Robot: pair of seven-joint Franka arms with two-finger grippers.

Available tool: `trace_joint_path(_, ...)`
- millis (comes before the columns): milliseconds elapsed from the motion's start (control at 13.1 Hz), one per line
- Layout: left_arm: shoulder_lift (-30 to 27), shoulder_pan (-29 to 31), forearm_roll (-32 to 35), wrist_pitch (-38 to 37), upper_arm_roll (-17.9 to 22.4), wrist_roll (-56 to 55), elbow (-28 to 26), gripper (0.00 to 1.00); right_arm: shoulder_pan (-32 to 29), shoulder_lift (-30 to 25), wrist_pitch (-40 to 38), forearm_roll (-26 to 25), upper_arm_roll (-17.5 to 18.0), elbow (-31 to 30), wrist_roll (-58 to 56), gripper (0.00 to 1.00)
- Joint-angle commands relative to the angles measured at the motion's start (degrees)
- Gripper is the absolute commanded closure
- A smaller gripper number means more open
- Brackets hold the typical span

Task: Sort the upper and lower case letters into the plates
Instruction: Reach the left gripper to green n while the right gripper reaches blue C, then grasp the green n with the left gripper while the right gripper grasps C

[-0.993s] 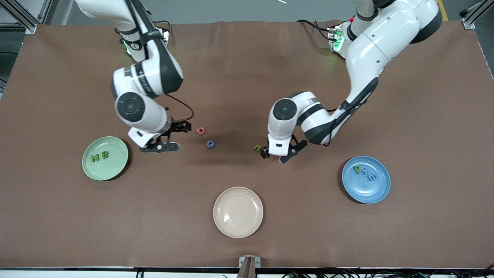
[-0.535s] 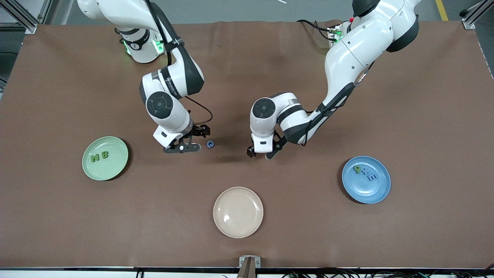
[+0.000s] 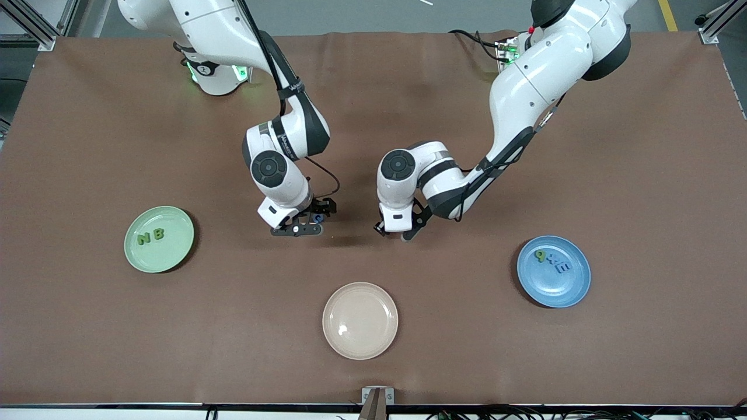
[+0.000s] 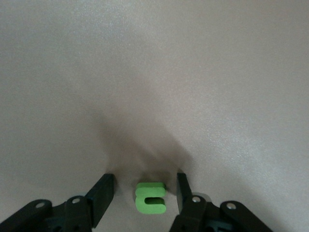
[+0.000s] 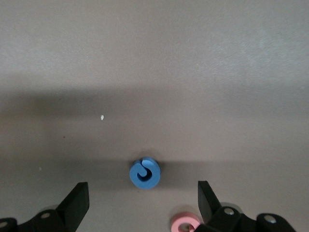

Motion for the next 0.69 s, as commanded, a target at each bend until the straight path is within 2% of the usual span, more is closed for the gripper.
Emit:
trace_joint_path(0,0.6,0.1,0.8,-0.1,0.5,0.1,0.0,0.88,1.2,1.4,2.1,1.7,-0.7,-0.2,0.3,0.03)
trace_joint_path(76,0.4,0.5,1.0,-0.2,0.5,0.6,0.0,0.97,1.2,1.5,2.1,1.7,-0.7,-0.2,0.3,0.08)
trace_joint_path(153,-0.1,1.3,1.0,-0.2,0.4,2.2,0.0,0.98,1.4,1.5,2.1,1.7,-0.7,-0.2,0.3,0.13)
trace_joint_path(458,-3.3,6.2,1.0,-0.7,-0.1,7.0,0.2,1.0,1.9,2.3,2.1,1.7,-0.7,-0.3,0.3,0.31)
trace_joint_path(611,-5.5,10.1,0.8,-1.1,-0.4,11.4,-0.1,1.0,2.1,2.9,2.1,1.7,-0.7,-0.3,0.3,0.32)
